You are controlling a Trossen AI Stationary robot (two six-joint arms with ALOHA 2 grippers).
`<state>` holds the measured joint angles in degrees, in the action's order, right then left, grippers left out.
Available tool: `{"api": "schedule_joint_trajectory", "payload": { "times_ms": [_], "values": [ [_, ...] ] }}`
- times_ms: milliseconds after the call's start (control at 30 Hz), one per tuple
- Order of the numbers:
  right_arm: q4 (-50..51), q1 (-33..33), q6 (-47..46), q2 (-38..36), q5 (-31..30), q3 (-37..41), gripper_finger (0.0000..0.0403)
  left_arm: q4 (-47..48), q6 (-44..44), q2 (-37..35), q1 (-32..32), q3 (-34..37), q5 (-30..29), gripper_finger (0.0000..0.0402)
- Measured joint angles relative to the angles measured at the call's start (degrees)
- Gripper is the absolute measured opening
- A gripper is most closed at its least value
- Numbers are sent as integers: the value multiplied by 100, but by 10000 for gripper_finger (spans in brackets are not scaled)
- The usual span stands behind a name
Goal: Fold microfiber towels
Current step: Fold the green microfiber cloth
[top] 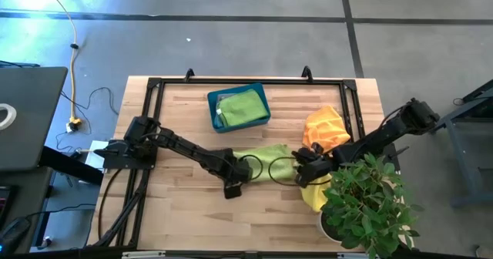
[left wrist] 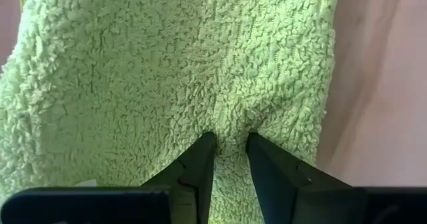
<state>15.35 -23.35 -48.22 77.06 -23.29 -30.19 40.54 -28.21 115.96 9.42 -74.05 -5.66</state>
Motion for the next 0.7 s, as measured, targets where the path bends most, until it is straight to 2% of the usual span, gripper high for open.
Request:
{"api": "schedule_joint_trajectory", "payload": {
  "times_ms": [100, 233, 467, 700],
  "values": [
    [-463, -2, -341, 59, 95, 43, 138, -58, -568, 2, 135, 0, 103, 82],
    [-914, -7, -266, 178, 247, 45, 138, -248, -1034, 3, 314, 1, 256, 76],
    [-1048, 20, -70, 242, 249, 26, 138, -980, -1164, 24, 491, 8, 621, 69],
    [-1031, 177, 825, 162, 189, -311, 138, -1117, -1045, 24, 495, 8, 644, 68]
  ]
}}
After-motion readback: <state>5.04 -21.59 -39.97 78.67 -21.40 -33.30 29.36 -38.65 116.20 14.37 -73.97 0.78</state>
